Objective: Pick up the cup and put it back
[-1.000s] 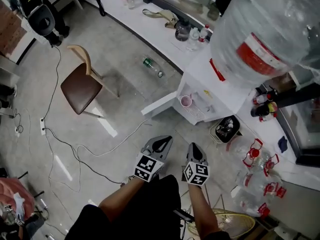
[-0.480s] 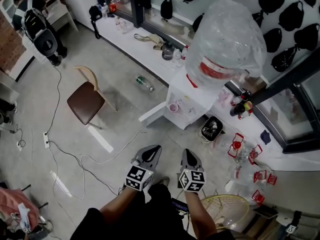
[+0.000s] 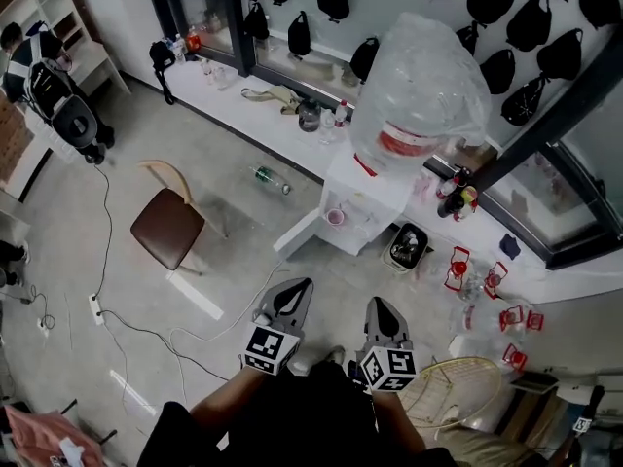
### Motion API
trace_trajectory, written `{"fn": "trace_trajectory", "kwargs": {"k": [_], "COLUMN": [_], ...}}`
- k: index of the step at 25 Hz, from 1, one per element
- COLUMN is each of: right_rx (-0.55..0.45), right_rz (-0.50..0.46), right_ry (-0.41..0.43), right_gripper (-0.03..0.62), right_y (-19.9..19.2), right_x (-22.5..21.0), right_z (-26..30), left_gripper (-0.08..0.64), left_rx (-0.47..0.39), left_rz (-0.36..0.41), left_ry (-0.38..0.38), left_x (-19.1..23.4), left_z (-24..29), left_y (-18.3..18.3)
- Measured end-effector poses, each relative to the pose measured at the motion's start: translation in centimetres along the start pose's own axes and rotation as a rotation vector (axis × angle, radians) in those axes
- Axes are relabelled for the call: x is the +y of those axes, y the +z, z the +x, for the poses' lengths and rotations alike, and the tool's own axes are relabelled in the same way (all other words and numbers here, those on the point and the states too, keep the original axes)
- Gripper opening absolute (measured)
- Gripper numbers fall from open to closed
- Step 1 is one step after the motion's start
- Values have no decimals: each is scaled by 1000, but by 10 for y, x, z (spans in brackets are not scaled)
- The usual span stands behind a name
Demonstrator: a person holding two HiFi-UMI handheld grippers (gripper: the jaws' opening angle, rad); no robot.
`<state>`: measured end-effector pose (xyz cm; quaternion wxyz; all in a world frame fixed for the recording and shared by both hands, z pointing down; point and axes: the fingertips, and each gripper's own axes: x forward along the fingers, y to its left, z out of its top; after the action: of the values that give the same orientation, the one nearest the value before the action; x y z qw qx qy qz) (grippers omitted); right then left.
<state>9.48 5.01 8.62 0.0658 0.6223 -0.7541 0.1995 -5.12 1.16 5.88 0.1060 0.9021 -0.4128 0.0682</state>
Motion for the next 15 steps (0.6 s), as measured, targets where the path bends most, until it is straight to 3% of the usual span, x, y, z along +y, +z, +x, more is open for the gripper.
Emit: {"fn": "trace_trajectory", "kwargs": {"k": [6,15], "right_rx": [-84,-117], "right_rz": [-19,-27], "right_ry": [-45,-72], "right_gripper": [-6,-6], "right_y": [23,24], "right_x": [17,12], "right_z": [-33,-52], "left_gripper": [6,6], "left_rx": [-47,-50], "left_rz": [35,21], "left_ry": [-8,-17], "left_x": [2,-15], "left_z": [-22,-27], "left_y": [14,9]}}
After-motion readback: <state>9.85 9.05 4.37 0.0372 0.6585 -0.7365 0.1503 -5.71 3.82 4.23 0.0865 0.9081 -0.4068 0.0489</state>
